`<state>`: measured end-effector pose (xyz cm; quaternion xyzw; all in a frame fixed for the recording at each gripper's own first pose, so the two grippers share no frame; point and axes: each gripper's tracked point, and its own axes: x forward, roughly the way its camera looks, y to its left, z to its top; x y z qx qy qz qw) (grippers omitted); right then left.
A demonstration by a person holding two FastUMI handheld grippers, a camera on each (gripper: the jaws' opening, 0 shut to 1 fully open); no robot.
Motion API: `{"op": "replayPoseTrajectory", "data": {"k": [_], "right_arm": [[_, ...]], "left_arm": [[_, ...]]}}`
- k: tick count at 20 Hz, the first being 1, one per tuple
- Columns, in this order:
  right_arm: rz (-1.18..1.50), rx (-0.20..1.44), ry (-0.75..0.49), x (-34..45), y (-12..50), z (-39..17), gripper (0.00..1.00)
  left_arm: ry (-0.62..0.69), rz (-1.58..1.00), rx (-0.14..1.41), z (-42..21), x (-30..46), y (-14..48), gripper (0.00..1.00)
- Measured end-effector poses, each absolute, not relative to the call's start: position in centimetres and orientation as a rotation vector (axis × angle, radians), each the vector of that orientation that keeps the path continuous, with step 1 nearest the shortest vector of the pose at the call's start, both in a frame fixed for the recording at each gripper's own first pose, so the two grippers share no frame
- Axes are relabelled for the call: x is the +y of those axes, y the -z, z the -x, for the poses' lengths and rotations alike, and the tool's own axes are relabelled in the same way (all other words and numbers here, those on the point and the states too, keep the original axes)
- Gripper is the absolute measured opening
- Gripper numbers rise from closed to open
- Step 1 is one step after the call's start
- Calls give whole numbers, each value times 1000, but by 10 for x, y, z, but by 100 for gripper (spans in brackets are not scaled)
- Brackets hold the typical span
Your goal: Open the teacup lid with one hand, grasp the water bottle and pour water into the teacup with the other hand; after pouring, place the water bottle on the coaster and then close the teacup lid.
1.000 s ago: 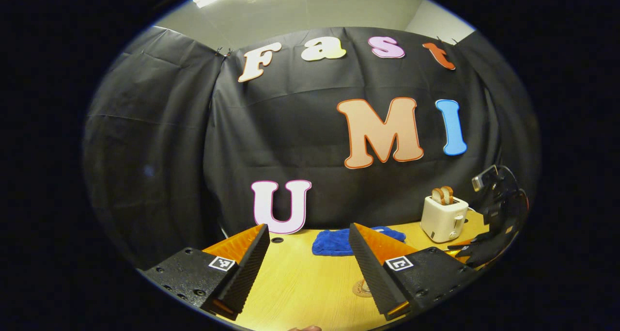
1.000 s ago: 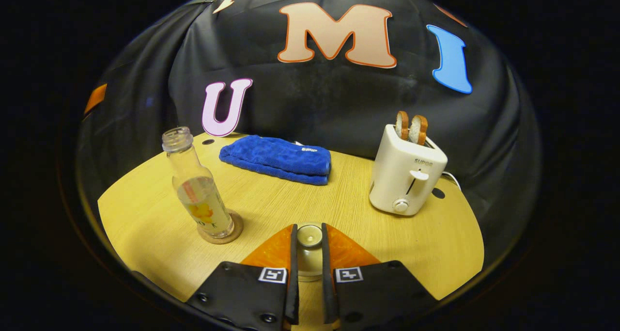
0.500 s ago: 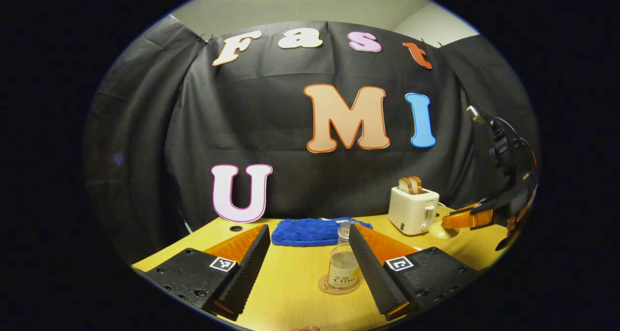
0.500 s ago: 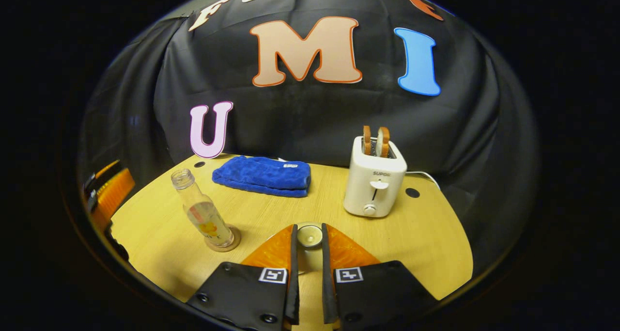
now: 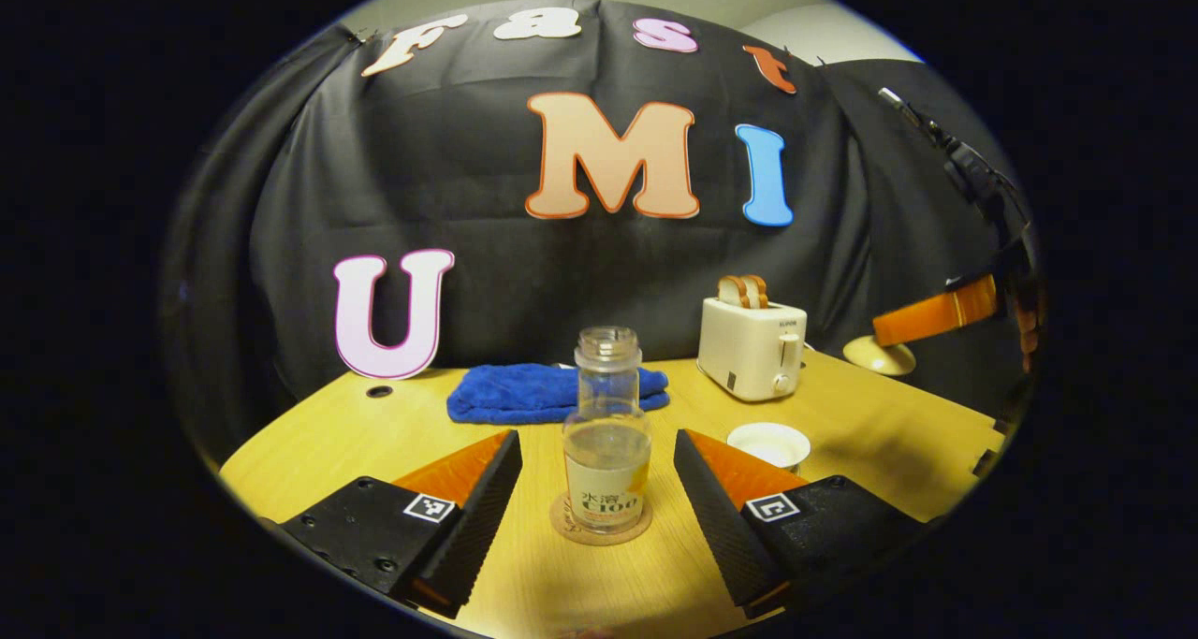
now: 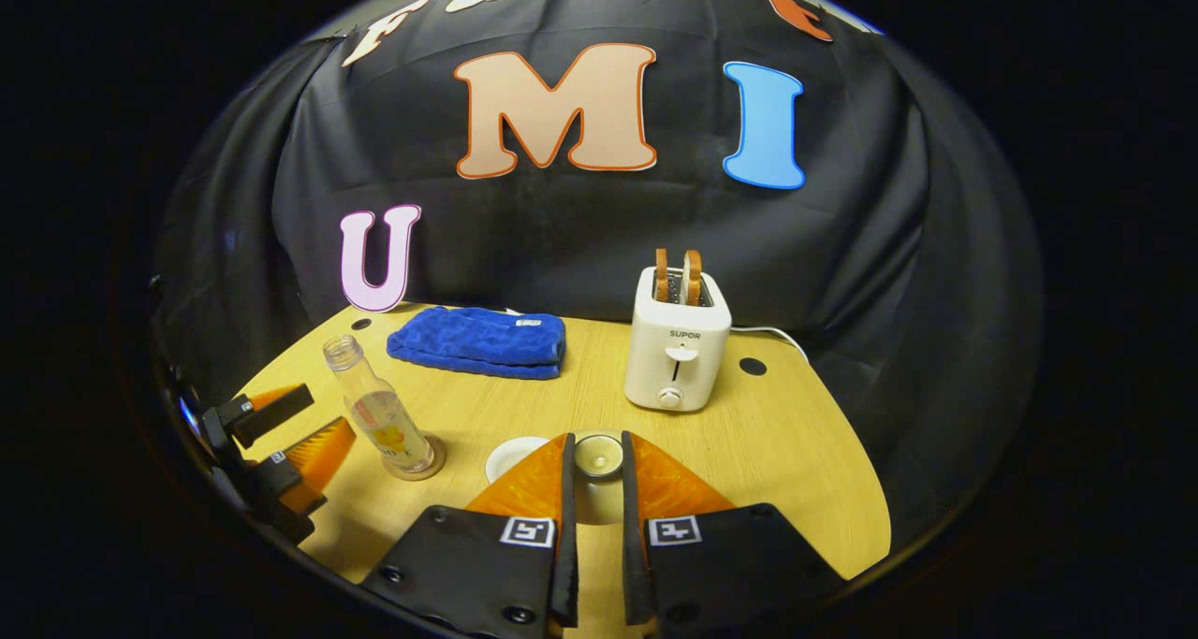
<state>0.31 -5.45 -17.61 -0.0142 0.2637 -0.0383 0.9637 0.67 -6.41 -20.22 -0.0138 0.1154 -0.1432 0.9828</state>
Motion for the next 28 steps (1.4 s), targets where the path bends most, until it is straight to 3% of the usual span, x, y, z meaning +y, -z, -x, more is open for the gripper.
{"op": "replayPoseTrajectory", "data": {"k": [17, 19, 21, 28], "right_arm": [[81, 543, 175, -78, 168, 25, 22], [56, 538, 181, -79, 170, 25, 22], [46, 539, 178, -81, 171, 25, 22], [2, 508, 192, -99, 167, 28, 22]], "left_arm": [[372, -4, 359, -40, -77, 270, 96], [365, -41, 370, -43, -74, 273, 90], [364, -74, 372, -44, -73, 271, 74], [364, -254, 400, -48, -77, 261, 72]]}}
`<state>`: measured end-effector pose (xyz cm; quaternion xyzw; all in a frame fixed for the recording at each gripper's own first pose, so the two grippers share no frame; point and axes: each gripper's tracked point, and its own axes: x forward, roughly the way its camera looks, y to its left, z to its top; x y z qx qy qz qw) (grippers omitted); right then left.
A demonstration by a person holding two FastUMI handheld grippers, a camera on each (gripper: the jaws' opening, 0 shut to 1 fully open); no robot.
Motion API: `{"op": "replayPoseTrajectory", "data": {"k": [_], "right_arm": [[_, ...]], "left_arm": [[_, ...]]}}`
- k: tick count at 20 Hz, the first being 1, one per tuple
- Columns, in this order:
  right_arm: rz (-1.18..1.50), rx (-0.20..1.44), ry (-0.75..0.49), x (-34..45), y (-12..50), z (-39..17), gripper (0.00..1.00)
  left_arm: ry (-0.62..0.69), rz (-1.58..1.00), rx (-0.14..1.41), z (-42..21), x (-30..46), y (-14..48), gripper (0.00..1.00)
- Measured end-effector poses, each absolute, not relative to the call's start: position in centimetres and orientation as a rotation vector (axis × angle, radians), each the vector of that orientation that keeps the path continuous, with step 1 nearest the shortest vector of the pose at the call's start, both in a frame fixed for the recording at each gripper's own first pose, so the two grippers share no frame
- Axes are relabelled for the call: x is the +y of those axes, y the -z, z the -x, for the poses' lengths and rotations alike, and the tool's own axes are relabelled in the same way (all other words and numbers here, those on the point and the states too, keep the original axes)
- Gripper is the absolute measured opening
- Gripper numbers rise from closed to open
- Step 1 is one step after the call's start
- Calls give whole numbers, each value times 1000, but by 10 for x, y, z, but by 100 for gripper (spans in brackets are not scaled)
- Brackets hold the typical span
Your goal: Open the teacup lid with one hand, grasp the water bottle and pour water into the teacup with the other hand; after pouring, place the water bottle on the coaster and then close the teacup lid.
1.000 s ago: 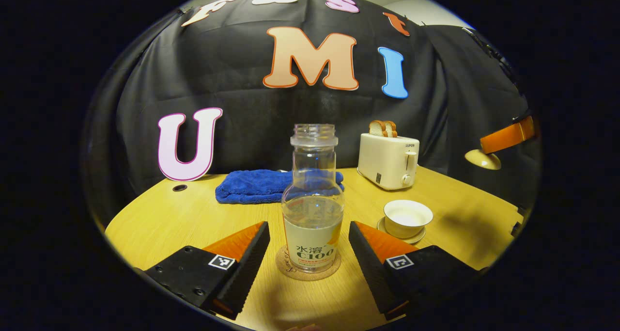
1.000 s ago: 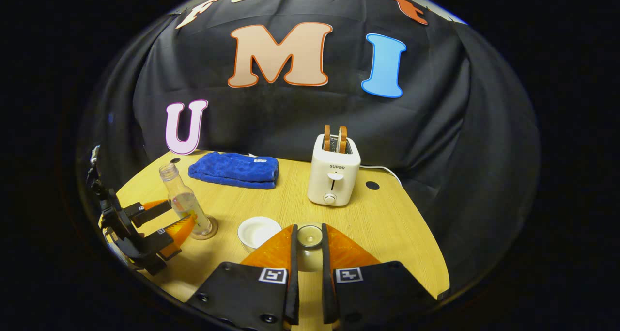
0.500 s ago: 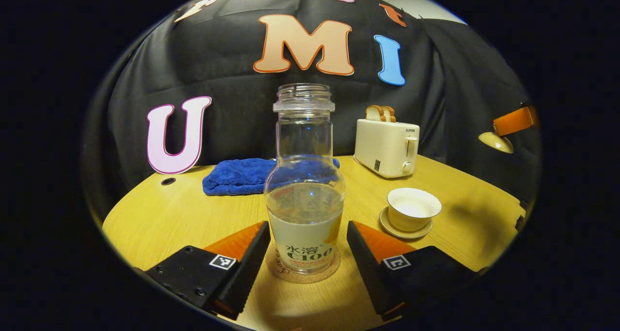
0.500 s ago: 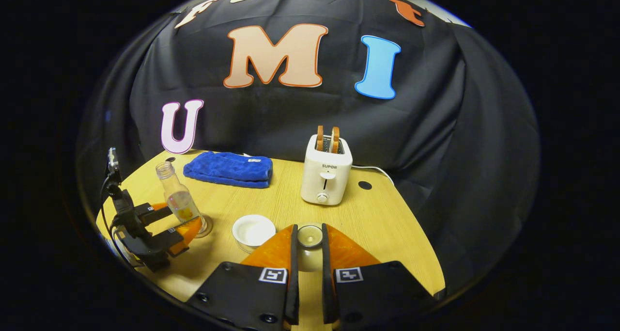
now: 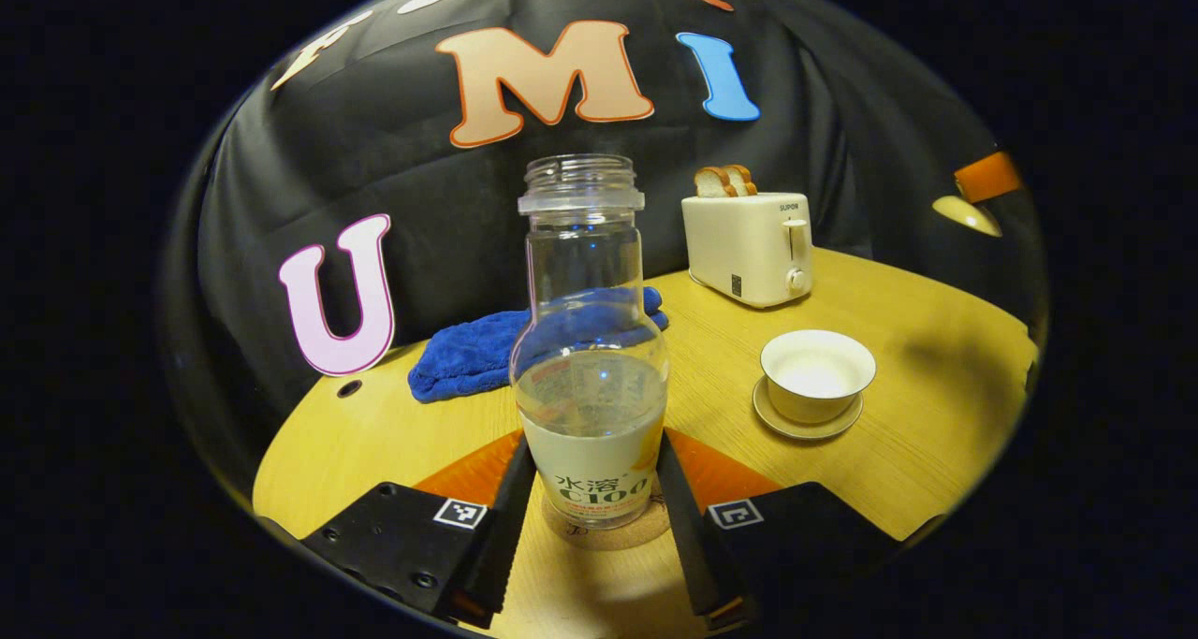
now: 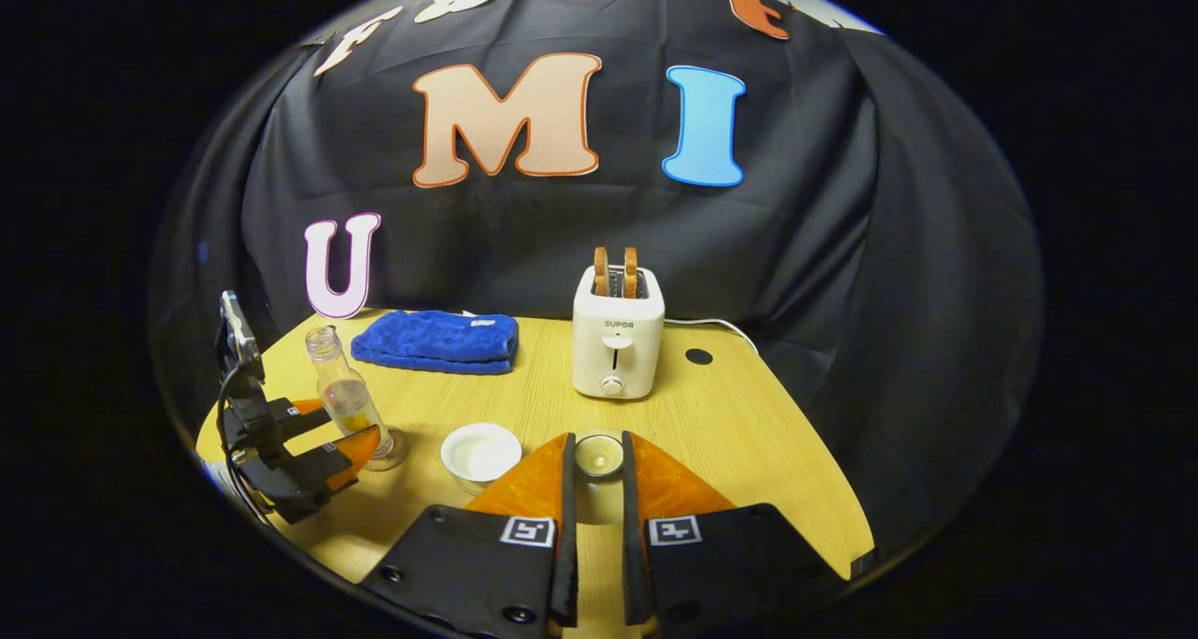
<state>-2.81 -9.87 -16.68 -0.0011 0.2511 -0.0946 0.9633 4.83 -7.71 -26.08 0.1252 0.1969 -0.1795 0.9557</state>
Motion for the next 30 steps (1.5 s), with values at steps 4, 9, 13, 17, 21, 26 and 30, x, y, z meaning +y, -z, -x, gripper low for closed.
{"op": "replayPoseTrajectory", "data": {"k": [4, 9, 13, 17, 21, 26, 30], "right_arm": [[-51, 504, 203, -111, 174, 35, 22], [-66, 495, 183, -121, 182, 41, 20], [-90, 487, 160, -125, 188, 44, 20], [-103, 496, 142, -133, 196, 42, 22], [-112, 498, 124, -142, 201, 42, 22], [-127, 504, 118, -154, 210, 43, 20], [-152, 504, 116, -161, 214, 43, 22]], "left_arm": [[364, -431, 409, -51, -75, 256, 69], [418, -601, 424, -46, -85, 259, 69], [431, -785, 429, -46, -87, 262, 69], [440, -928, 446, -44, -90, 268, 69], [471, -1089, 493, -40, -91, 280, 69], [467, -1218, 533, -42, -92, 282, 68], [473, -1362, 569, -44, -87, 283, 69]]}}
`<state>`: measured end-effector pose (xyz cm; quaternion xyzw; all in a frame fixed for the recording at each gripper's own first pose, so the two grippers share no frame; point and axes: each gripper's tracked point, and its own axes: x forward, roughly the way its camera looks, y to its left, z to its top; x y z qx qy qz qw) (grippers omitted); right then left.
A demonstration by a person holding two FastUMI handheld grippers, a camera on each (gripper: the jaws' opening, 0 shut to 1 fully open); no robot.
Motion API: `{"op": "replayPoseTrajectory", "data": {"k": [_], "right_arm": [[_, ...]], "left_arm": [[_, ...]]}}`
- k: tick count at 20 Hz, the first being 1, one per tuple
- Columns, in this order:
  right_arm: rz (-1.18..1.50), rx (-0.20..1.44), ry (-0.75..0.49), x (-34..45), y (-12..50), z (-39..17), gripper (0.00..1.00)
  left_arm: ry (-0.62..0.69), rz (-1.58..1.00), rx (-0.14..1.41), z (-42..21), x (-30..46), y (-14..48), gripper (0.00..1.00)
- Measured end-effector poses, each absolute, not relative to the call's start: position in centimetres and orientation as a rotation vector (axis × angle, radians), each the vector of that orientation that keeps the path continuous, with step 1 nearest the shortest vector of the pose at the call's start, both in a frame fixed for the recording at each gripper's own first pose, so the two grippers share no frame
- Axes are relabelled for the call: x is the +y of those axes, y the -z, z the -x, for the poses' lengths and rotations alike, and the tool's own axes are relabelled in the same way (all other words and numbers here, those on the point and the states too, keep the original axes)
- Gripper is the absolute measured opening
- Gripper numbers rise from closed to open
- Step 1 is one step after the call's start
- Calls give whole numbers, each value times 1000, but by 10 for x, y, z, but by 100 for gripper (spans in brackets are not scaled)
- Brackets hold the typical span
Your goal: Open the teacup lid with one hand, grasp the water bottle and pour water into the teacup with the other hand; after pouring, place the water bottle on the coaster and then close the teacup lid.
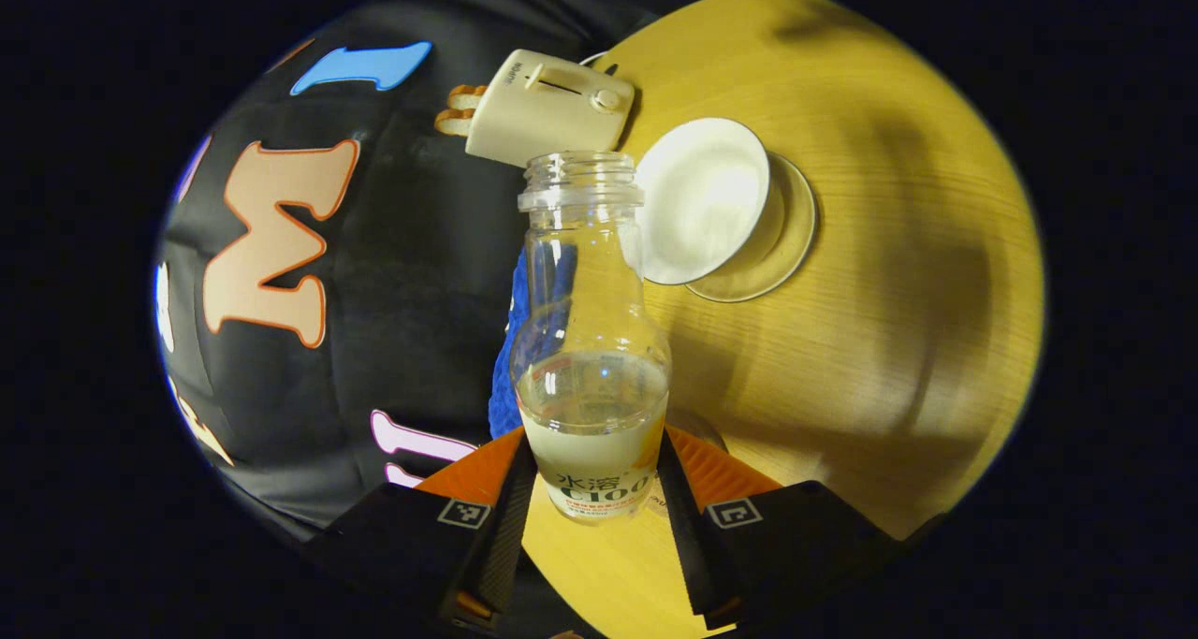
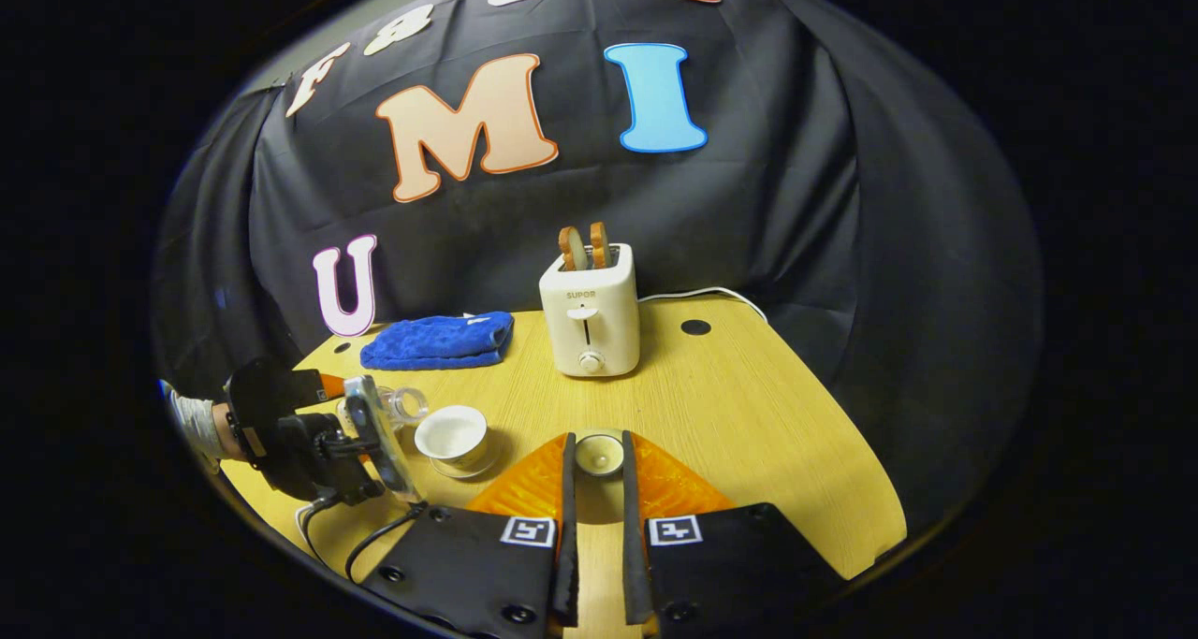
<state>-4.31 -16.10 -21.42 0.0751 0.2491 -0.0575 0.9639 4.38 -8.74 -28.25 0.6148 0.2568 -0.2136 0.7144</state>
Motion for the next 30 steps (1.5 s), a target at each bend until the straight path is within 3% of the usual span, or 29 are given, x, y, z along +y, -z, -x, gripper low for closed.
{"op": "replayPoseTrajectory", "data": {"k": [6, 18, 21, 22, 24, 30], "right_arm": [[-185, 492, 112, -168, 223, 41, 22], [-244, 487, 111, -177, 238, 47, 20], [-245, 484, 97, -174, 238, 49, 24], [-243, 482, 92, -172, 238, 50, 19], [-246, 481, 88, -171, 240, 50, 19], [-268, 486, 78, -166, 245, 53, 24]], "left_arm": [[450, -1558, 649, -55, -69, 276, 69], [515, -1858, 599, -63, -81, 243, 69], [508, -1934, 605, -68, -79, 233, 69], [507, -1954, 608, -68, -77, 232, 69], [511, -1981, 612, -69, -77, 228, 69], [517, -2121, 591, -73, -83, 211, 69]]}}
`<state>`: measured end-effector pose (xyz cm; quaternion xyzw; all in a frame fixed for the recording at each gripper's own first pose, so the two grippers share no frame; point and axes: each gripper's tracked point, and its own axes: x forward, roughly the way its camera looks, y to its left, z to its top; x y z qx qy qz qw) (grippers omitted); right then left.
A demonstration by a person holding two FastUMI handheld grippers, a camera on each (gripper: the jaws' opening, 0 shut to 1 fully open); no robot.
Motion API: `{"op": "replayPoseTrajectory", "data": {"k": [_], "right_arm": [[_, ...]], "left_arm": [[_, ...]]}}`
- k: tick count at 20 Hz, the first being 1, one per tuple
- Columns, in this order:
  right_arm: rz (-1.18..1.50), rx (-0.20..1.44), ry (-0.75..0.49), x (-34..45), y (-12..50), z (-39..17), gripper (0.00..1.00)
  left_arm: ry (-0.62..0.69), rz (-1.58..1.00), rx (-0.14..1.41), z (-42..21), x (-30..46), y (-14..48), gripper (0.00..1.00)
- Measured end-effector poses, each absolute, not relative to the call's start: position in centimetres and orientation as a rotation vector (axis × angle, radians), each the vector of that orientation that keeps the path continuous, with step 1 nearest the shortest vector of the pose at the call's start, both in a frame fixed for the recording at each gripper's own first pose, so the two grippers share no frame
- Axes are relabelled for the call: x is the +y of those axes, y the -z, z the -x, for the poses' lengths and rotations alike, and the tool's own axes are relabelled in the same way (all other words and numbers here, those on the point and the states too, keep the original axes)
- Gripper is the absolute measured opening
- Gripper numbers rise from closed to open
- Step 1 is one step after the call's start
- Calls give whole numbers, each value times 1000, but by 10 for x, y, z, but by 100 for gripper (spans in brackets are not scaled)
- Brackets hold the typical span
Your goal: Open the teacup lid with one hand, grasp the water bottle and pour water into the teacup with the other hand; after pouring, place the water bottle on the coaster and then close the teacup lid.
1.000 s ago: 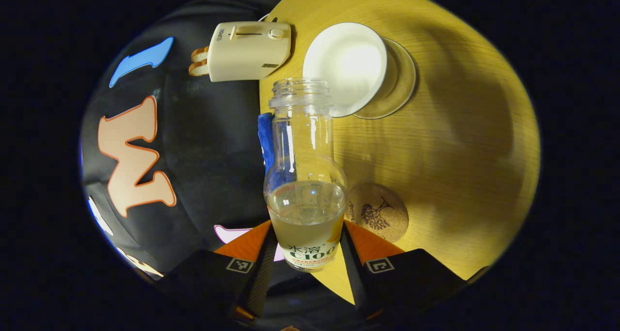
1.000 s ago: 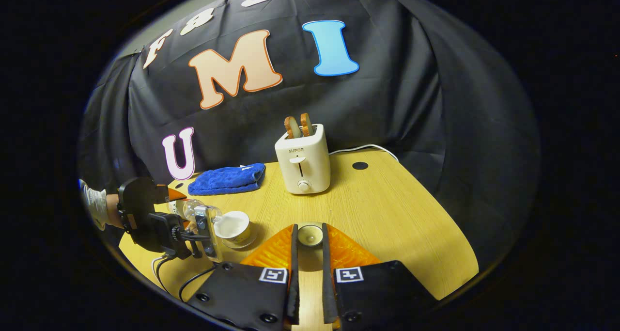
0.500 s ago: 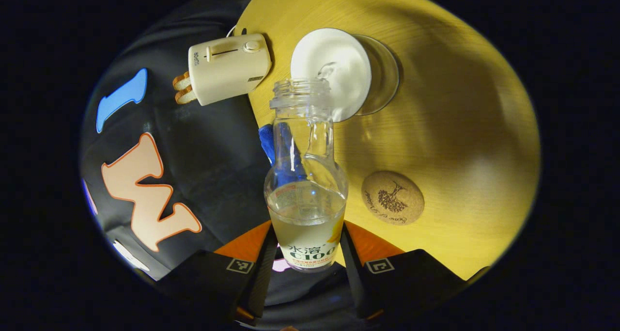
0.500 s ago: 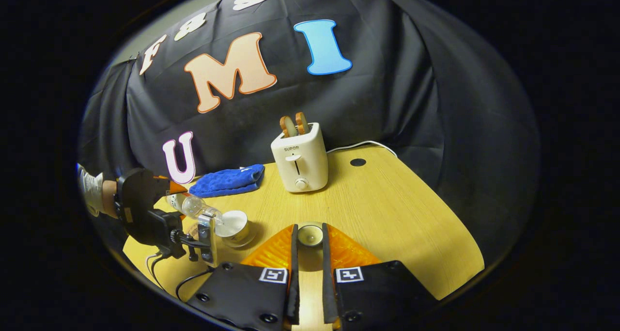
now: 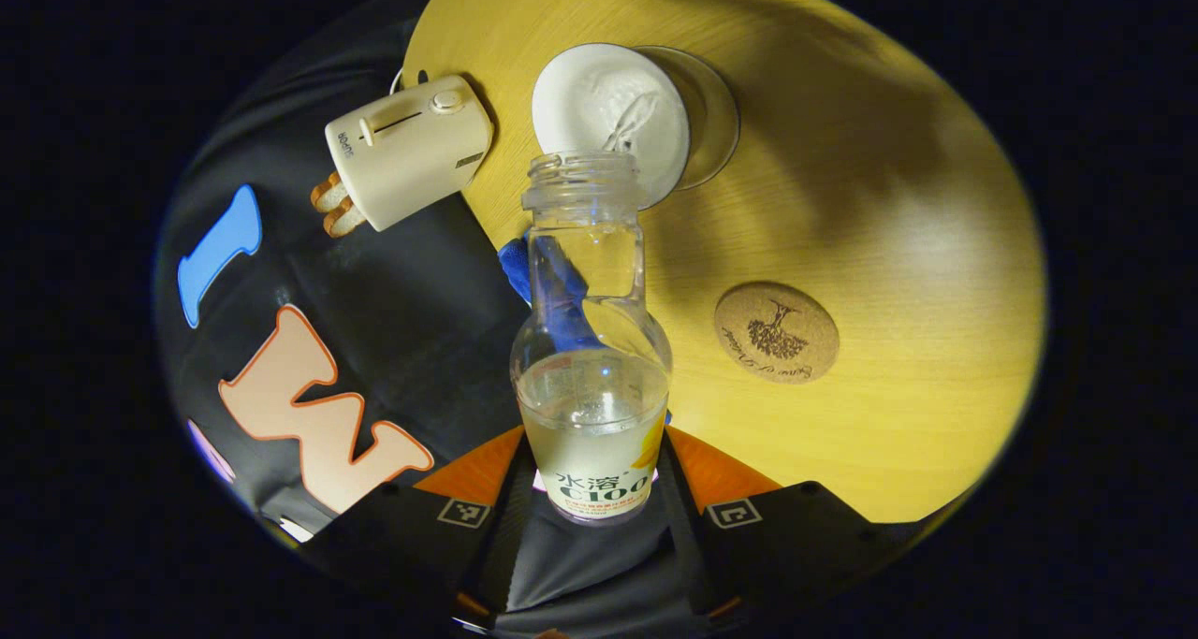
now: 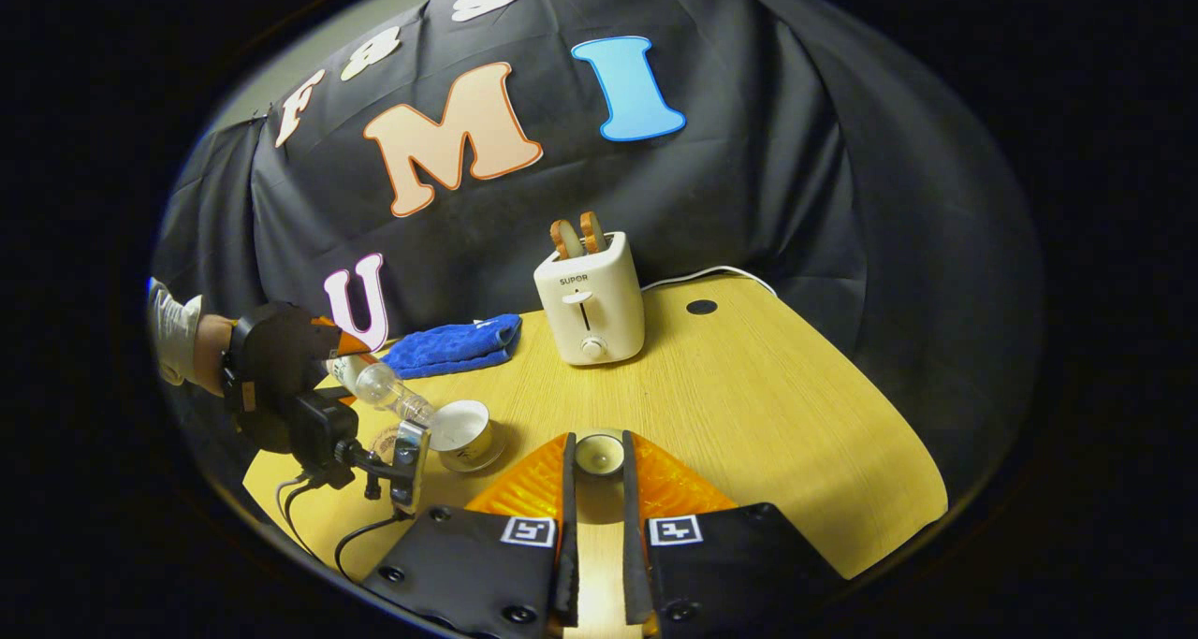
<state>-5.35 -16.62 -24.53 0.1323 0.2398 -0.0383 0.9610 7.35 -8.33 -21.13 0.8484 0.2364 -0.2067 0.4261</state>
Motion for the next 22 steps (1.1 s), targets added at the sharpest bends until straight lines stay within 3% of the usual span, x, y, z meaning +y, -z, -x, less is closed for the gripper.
{"op": "replayPoseTrajectory", "data": {"k": [3, 5, 6, 11, 12, 13, 17, 18, 22], "right_arm": [[-270, 493, 80, -168, 240, 65, 19], [-273, 497, 83, -168, 242, 67, 19], [-275, 499, 85, -169, 242, 66, 24], [-278, 506, 86, -168, 239, 68, 19], [-277, 508, 84, -166, 238, 69, 24], [-277, 511, 81, -164, 237, 69, 19], [-256, 520, 64, -156, 230, 69, 24], [-245, 521, 58, -154, 228, 69, 19], [-195, 529, 30, -138, 218, 64, 22]], "left_arm": [[511, -2161, 570, -73, -86, 202, 69], [501, -2210, 557, -77, -87, 197, 69], [501, -2241, 540, -79, -90, 194, 69], [510, -2258, 546, -80, -93, 193, 68], [516, -2231, 558, -76, -91, 195, 69], [526, -2194, 556, -74, -93, 198, 69], [538, -1964, 538, -61, -96, 209, 67], [531, -1908, 535, -60, -95, 212, 68], [495, -1712, 496, -55, -95, 225, 68]]}}
